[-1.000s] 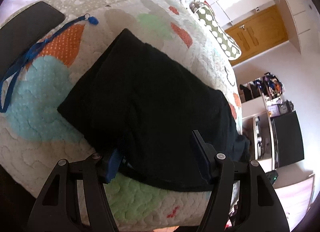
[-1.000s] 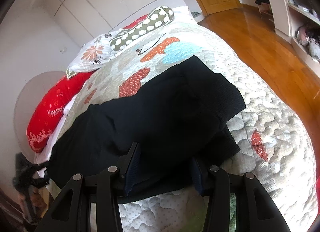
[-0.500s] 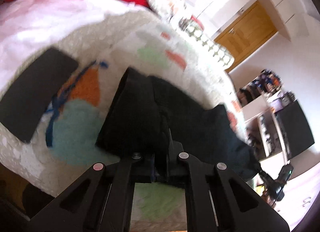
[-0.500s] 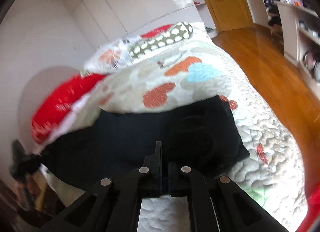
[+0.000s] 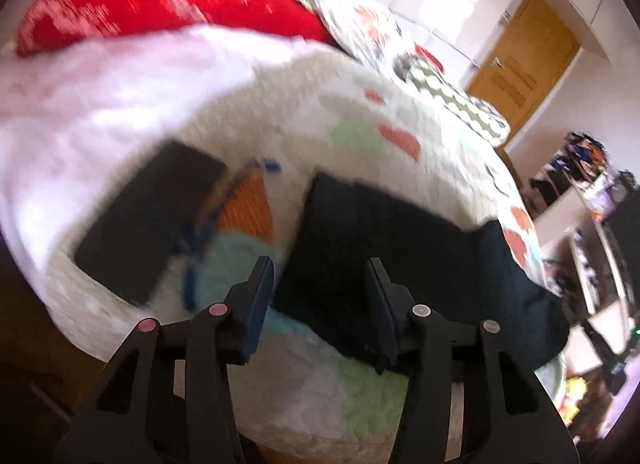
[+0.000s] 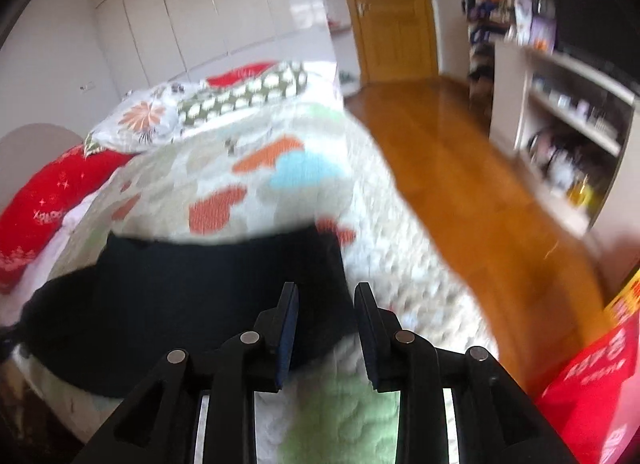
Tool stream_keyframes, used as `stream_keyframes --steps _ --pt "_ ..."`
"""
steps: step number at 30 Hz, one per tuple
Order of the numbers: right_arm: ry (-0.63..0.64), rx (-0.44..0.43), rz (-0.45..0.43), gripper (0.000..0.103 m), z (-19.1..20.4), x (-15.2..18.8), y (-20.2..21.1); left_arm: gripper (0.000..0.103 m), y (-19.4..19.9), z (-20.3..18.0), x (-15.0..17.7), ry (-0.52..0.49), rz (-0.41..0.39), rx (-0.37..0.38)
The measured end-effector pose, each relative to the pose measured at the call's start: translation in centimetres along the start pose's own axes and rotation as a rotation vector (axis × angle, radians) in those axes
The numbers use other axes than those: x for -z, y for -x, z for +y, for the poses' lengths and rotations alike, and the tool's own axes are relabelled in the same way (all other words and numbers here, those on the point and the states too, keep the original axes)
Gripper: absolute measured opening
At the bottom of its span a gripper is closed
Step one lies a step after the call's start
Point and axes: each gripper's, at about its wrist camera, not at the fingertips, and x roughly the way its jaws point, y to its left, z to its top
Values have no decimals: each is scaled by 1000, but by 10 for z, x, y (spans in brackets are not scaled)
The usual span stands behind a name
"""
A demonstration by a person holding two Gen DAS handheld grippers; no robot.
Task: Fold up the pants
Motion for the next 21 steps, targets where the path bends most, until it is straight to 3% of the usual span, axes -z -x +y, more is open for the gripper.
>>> stream_keyframes --steps 3,4,6,8,10,15,16,18,19,21 --pt "90 -185 30 33 43 -15 -21 48 10 5 -9 -14 -62 -84" --pt "122 -281 45 33 66 -19 -33 48 10 7 -11 2 -64 -81" --pt "171 -387 67 36 98 -24 -53 48 4 7 -15 27 -33 -30" --pt "255 -415 102 40 140 -29 -82 49 -9 -4 -20 9 3 20" --pt "343 -437 139 42 178 -35 -112 49 -24 -22 -25 -28 26 19" --pt "424 -464 233 43 226 -38 -170 49 -71 -54 -34 -93 83 26" --pt "428 -480 243 33 227 -36 -177 49 -79 -56 -33 -99 95 3" --pt "457 -464 270 3 232 -32 -185 49 -98 -58 -32 -121 113 -62" --pt "466 -455 265 3 231 -31 -183 49 -105 -56 -32 -129 108 -88" --pt "459 -419 234 3 230 -32 -184 64 -116 -47 -31 -99 113 -99"
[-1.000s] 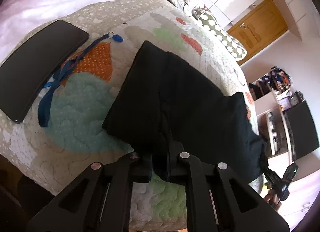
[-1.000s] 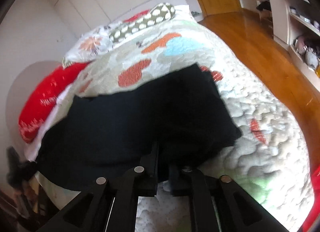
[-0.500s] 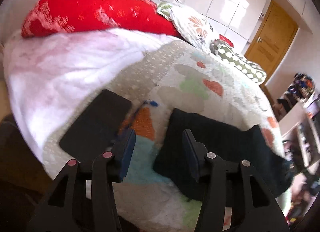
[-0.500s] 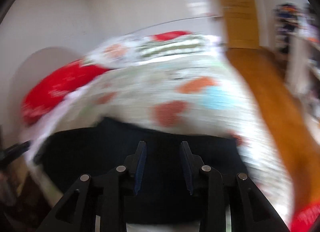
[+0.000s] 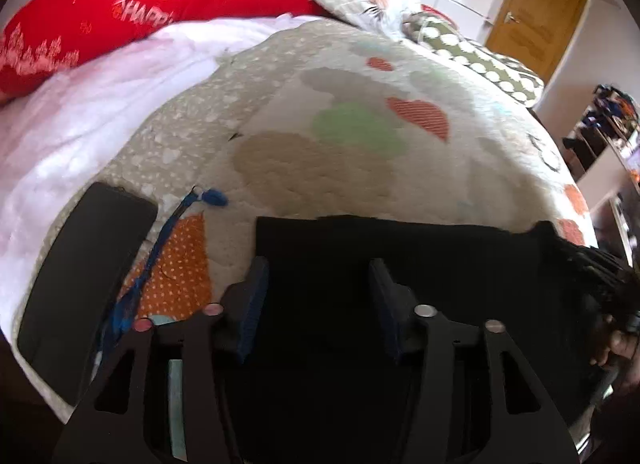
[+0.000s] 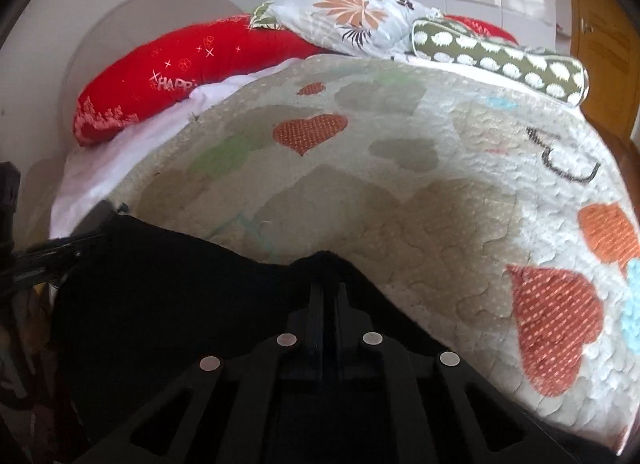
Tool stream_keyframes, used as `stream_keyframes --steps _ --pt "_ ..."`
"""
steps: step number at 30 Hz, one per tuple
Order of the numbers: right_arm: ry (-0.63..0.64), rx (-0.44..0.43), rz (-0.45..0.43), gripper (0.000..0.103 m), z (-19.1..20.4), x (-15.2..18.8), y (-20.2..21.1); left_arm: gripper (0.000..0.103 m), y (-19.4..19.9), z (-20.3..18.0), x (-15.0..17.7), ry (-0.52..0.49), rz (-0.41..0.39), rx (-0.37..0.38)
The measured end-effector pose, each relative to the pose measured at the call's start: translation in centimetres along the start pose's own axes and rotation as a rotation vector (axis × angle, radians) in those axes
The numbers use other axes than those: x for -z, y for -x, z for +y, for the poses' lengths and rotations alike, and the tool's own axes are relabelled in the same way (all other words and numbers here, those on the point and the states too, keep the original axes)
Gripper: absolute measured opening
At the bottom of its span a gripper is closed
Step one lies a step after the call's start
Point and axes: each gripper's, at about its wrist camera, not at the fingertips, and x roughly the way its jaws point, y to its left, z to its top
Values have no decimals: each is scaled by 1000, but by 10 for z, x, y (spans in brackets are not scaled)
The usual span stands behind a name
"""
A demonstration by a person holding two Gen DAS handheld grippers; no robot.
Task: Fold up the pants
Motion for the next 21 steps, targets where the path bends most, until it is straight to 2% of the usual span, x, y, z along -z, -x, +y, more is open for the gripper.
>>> stream_keyframes --steps 2,5,7,10,13,16,19,21 --pt "-13 76 10 2 -3 -1 -14 70 -10 12 2 67 10 25" --pt "-47 85 12 2 -7 -4 -26 70 -8 17 6 79 -3 44" --pt "-79 72 -13 2 -11 -5 -14 70 -2 14 7 65 -2 31" --pt "-110 109 -36 5 -15 6 18 70 17 10 8 58 -27 23" --pt "-117 109 -61 7 -16 34 60 70 43 4 13 39 -92 43" --pt "-155 163 -66 10 -31 69 89 70 56 -5 21 13 -106 67" --pt "-194 269 -39 14 -61 101 107 70 56 -8 31 -6 -105 69" --pt "-211 355 -29 14 -85 117 111 70 48 -8 40 -18 -84 36"
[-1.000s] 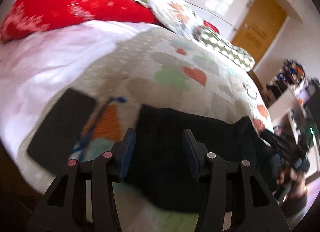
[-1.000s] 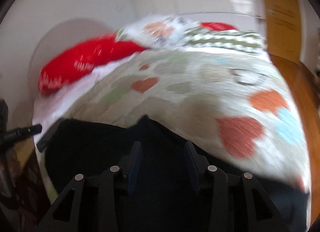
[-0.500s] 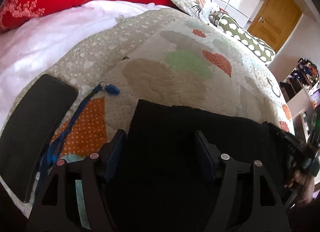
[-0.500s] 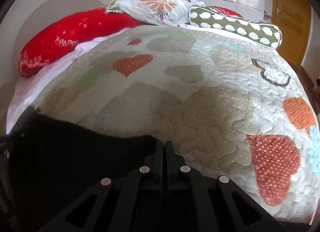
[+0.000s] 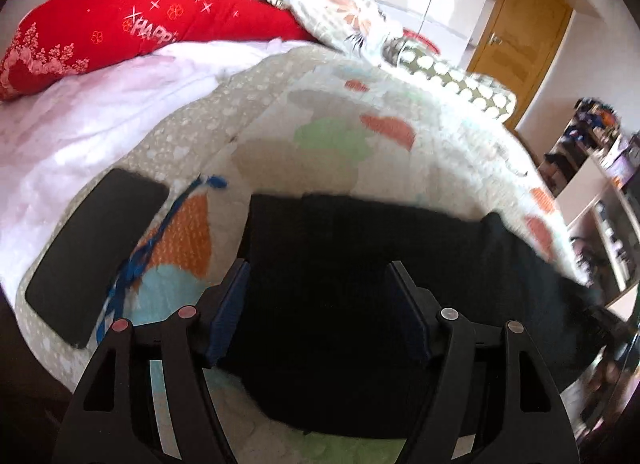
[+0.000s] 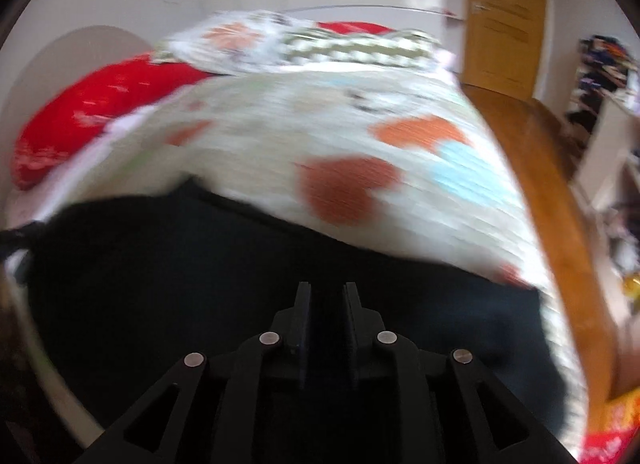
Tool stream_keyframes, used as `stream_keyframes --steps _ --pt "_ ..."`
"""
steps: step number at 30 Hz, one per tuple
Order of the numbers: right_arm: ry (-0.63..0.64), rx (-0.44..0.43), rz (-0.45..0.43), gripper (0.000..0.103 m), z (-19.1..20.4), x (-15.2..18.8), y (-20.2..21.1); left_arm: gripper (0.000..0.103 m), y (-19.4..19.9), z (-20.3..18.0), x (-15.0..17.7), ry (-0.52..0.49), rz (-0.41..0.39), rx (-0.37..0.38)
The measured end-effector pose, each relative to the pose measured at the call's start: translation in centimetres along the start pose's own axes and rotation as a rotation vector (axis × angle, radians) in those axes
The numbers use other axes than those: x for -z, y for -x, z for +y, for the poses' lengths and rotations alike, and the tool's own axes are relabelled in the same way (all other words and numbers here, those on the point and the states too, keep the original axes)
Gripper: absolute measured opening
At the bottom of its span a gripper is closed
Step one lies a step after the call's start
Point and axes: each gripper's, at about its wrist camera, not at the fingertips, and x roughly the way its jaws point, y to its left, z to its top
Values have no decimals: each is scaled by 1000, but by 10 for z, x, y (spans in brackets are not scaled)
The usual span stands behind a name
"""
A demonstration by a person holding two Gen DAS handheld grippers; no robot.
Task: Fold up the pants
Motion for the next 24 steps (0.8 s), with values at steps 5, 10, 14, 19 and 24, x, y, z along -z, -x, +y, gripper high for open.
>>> stream_keyframes --steps 5,10,14,19,24 --pt "-262 -86 -31 12 -62 0 0 70 -11 3 8 -13 24 -65" --pt "-148 -12 -21 15 -36 1 23 70 15 1 5 0 -11 -47" --pt "-126 -70 -61 19 -24 11 52 70 33 -8 7 -18 -40 -32" --pt "-65 -64 -76 23 -7 24 72 70 41 -25 16 -57 -55 -9" --pt "-56 -41 -36 26 -6 43 64 70 29 -30 29 -78 -35 -15"
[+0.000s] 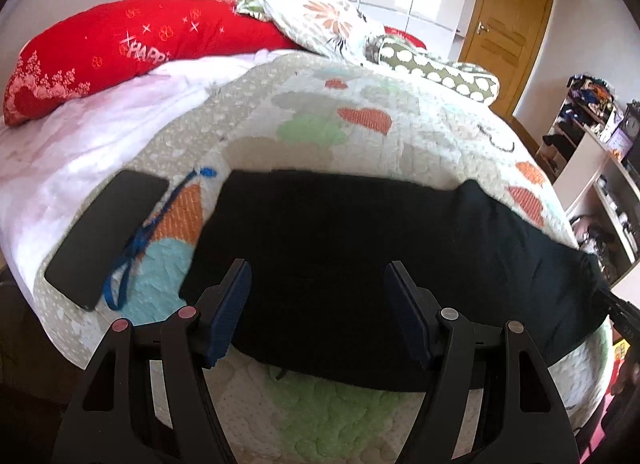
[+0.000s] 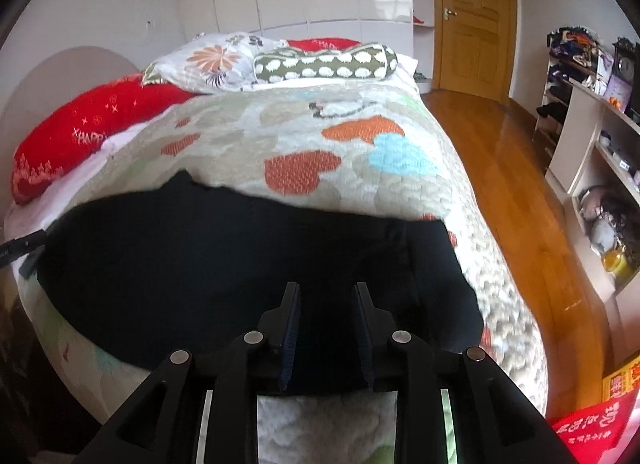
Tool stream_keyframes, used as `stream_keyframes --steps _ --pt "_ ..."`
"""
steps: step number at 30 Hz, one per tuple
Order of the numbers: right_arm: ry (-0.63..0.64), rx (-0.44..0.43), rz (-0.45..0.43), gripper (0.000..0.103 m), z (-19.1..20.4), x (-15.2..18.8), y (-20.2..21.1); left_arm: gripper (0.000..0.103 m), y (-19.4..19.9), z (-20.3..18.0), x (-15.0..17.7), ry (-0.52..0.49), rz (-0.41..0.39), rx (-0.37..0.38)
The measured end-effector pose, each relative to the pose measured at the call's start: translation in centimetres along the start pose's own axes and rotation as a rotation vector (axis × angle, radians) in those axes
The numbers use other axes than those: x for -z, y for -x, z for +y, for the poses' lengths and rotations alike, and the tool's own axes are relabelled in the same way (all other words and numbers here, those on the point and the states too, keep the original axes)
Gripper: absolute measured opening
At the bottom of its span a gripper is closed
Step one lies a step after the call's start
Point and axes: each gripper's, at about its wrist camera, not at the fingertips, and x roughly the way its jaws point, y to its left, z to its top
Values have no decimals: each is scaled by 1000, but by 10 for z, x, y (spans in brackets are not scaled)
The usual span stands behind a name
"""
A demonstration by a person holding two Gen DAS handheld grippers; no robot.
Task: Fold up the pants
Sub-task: 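Open both grippers and release the flattened black pants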
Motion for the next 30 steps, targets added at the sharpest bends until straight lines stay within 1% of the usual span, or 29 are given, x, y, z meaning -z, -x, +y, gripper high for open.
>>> stream_keyframes --steps 2,4,5,7,9,11,14,17,20,21,22,23,24,28,30 --pt "-1 31 27 26 -6 8 -9 70 -11 3 6 11 29 2" --pt "25 89 41 26 -13 17 -15 70 -26 6 12 19 77 -2" --pt "26 78 31 26 -18 21 -17 70 -31 7 14 22 94 0" --pt "-11 47 20 26 -24 22 -15 70 -31 3 17 6 76 -12" --pt "-6 51 28 26 -23 20 -14 70 -29 -2 16 -13 75 -28" --pt "-6 56 30 26 -22 17 -10 70 -27 -4 14 -8 74 -26" --pt "-16 62 19 27 -22 16 1 70 -21 -7 10 -7 70 -6" --pt "-6 68 1 30 -21 15 12 70 -14 -14 4 -23 49 3" --pt "-2 61 -1 35 -22 18 16 70 -9 -25 -2 -41 35 25" --pt "-4 54 8 40 -23 21 12 70 -9 -28 -4 -48 31 30" --pt "-9 50 23 41 -24 22 8 70 -8 -34 -6 -60 25 36" --pt "-15 41 54 41 -26 25 1 70 -7 -40 -8 -74 21 42" --pt "-15 39 55 41 -26 26 -1 70 -6 -45 -9 -84 18 47" --pt "-37 18 26 41 -27 26 14 70 -9 -73 -16 -146 17 80" --pt "-52 2 14 41 -31 27 25 70 -12 -88 -19 -175 19 111"
